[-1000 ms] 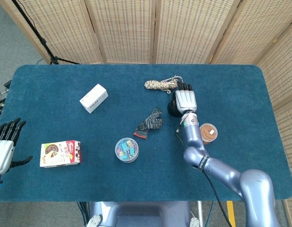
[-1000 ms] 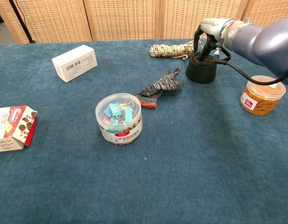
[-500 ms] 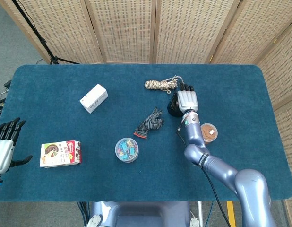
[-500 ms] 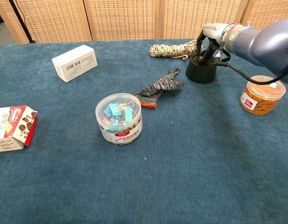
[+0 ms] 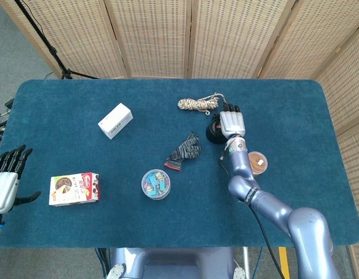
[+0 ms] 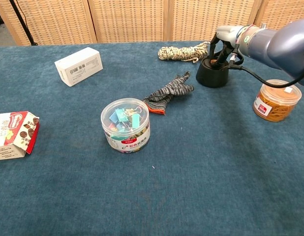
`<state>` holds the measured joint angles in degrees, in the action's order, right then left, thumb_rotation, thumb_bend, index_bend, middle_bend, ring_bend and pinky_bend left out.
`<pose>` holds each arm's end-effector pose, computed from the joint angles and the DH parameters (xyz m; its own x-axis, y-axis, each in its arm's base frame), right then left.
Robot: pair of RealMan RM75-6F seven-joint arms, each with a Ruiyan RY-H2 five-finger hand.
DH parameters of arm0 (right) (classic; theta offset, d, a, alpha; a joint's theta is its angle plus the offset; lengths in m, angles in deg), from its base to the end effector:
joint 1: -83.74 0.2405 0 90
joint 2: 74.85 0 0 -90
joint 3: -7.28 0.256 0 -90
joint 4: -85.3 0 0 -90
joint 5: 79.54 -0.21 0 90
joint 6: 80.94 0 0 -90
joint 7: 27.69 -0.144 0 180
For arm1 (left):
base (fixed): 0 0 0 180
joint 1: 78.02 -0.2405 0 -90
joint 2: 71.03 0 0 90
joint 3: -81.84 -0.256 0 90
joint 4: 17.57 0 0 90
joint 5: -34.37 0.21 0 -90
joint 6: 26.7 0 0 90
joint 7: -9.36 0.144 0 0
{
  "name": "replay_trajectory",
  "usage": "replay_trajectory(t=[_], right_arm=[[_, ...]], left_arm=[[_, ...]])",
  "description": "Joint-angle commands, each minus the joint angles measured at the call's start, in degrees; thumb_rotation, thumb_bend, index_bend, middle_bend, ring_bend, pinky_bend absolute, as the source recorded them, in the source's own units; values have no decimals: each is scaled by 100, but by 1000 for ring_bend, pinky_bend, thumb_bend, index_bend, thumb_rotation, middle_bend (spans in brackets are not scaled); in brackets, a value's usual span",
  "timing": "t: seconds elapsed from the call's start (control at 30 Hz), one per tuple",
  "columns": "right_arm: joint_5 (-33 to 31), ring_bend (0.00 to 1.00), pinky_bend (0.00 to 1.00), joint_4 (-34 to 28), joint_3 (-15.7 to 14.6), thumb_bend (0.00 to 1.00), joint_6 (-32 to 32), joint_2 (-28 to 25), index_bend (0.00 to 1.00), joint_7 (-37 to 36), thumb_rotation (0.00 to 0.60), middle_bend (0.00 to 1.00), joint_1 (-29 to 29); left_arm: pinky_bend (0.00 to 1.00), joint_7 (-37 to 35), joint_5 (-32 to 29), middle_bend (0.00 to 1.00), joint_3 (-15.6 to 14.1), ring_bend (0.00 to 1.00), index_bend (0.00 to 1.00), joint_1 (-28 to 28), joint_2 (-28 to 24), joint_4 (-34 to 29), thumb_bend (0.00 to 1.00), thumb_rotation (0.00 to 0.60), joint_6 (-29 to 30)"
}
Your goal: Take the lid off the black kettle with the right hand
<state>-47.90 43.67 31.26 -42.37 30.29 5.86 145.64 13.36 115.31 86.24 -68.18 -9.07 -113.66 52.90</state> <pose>-0.1395 -0.4882 -0.0227 0.4549 -0.2551 0.8532 -0.8823 0.0011 0.4708 -0.2977 0.2116 0.1604 0.4231 0.0414 0.9051 0.9061 -0.0136 -0.4229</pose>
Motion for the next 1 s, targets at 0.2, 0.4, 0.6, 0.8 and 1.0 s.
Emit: replay_trajectory(t=[0.2, 0.4, 0.6, 0.8, 1.0], right_arm=[[2, 0, 69, 104, -37, 416, -36, 64, 535, -33, 600, 48, 23], [64, 0, 84, 178, -40, 444, -7, 127, 597, -96, 600, 72, 49], [172, 0, 86, 180, -39, 454, 82, 160, 612, -156, 600, 84, 62], [273, 0, 86, -151, 16, 467, 320, -1, 619, -152, 600, 88, 55], [320, 0, 86, -845, 14, 475, 678, -303, 619, -11, 600, 88, -40]], left_arm=[[51, -10, -5, 0, 1, 0, 0, -1, -2, -5, 0, 600, 6], [51, -28, -18, 0, 6, 0, 0, -1, -12, -1, 0, 600, 6], [51, -70, -2, 0, 1, 0, 0, -9, -26, 1, 0, 600, 22], [51, -100, 24, 0, -5, 0, 0, -17, -39, -8, 0, 600, 43], [51, -133, 85, 0, -30, 0, 0, -29, -59, -23, 0, 600, 67]])
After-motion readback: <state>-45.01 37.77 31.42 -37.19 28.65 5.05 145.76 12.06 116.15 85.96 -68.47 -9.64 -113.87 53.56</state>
